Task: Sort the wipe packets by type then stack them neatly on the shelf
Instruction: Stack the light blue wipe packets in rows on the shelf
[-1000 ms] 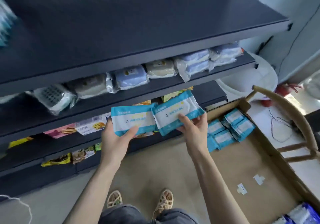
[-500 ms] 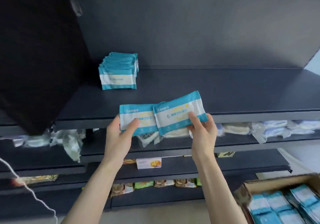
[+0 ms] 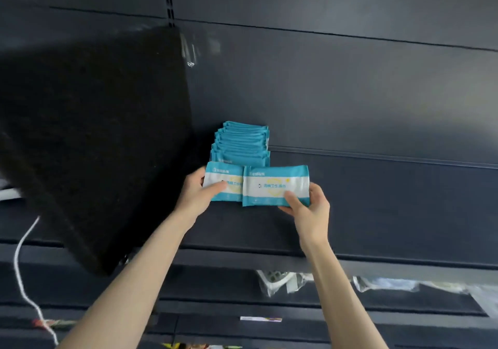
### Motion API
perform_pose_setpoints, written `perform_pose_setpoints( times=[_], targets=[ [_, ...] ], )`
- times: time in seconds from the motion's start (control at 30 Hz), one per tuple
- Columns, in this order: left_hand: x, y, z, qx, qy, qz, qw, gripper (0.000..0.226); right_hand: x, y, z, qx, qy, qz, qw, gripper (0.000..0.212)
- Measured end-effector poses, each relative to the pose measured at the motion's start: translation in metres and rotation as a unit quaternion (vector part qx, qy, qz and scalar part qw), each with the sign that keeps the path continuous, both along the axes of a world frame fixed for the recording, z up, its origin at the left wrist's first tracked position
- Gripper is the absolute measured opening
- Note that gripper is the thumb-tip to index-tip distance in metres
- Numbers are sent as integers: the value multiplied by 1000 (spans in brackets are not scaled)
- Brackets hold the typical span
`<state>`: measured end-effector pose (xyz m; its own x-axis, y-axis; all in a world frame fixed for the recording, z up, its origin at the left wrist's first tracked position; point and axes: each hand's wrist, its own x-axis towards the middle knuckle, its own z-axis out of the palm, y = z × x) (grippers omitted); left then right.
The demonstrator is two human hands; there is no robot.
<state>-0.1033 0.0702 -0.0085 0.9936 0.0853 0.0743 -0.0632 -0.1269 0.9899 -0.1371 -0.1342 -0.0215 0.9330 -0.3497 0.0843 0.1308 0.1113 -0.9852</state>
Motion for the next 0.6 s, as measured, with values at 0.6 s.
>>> perform_pose_setpoints(
  times=[0.6],
  targets=[
    [30, 12, -18, 30, -55, -53, 997, 39, 58, 34, -7, -372, 40, -2, 927, 43]
  ],
)
